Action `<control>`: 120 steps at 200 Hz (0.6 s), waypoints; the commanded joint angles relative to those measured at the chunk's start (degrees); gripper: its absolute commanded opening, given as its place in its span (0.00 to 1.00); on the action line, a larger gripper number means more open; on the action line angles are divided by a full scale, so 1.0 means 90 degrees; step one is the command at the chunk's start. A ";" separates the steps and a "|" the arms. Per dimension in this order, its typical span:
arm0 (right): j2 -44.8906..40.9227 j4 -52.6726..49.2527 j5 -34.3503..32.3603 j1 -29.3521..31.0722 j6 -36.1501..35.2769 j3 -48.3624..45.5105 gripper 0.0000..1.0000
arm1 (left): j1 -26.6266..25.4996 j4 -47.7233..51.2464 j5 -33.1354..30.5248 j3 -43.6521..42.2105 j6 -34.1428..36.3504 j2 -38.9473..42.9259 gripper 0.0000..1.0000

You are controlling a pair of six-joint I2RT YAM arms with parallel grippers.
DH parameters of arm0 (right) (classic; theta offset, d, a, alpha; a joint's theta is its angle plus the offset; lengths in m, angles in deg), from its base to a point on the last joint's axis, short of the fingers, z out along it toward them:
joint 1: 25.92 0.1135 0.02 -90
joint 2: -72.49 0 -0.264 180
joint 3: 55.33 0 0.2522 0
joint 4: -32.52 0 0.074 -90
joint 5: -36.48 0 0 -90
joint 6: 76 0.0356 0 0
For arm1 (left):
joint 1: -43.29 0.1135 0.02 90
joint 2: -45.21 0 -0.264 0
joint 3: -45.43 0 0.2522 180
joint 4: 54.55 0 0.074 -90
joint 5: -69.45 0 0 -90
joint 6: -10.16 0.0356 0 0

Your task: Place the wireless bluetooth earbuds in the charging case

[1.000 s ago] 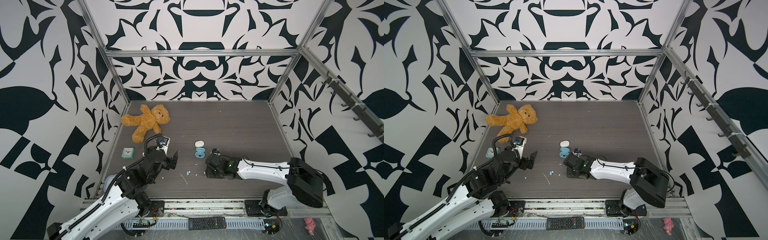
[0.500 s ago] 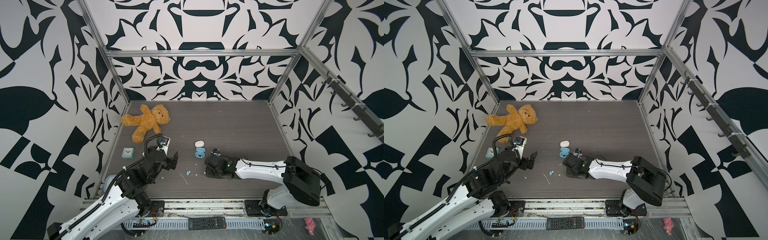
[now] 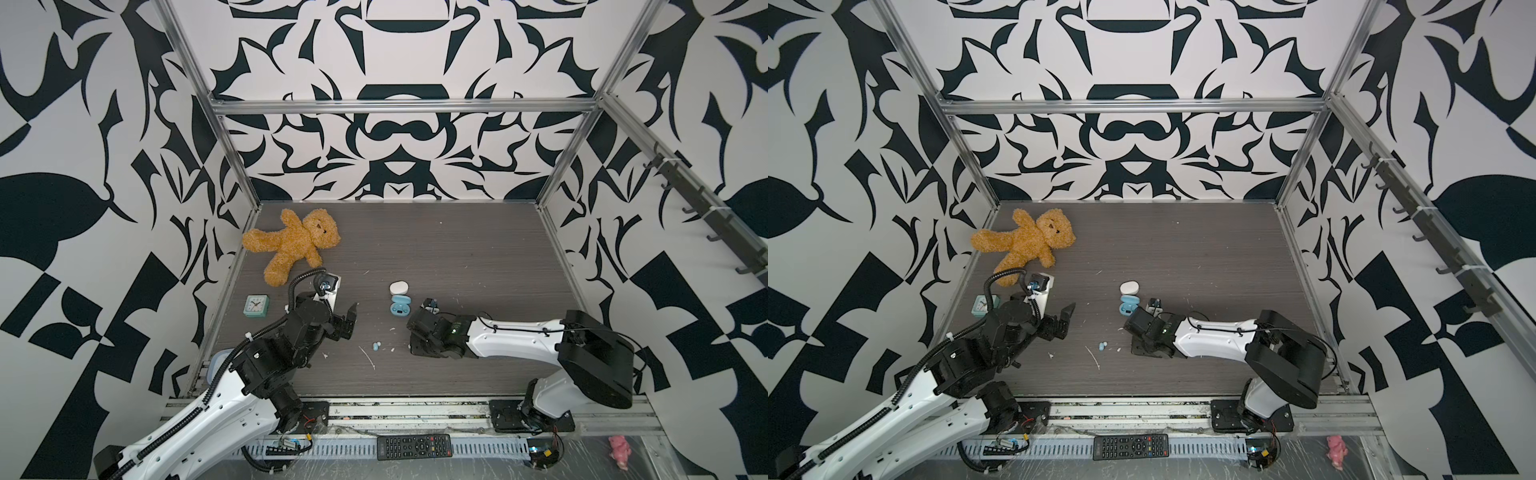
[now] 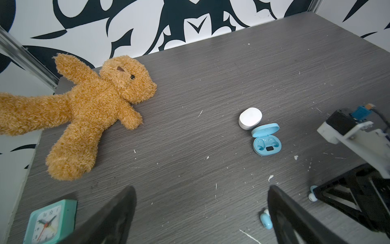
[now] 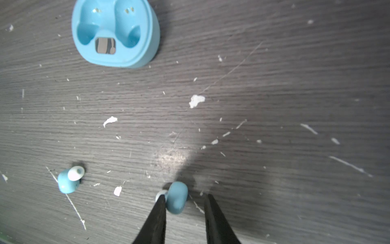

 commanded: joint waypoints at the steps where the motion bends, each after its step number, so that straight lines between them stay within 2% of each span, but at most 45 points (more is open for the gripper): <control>1: 0.0025 0.0022 -0.0016 -0.0030 0.0071 0.0171 0.33 | 0.0033 -0.0025 0.0049 -0.0120 -0.0010 0.0068 0.99; 120: 0.0338 0.0007 0.0080 -0.0034 -0.0042 0.0424 0.27 | 0.0029 -0.0024 0.0091 -0.0121 -0.0016 0.0057 0.99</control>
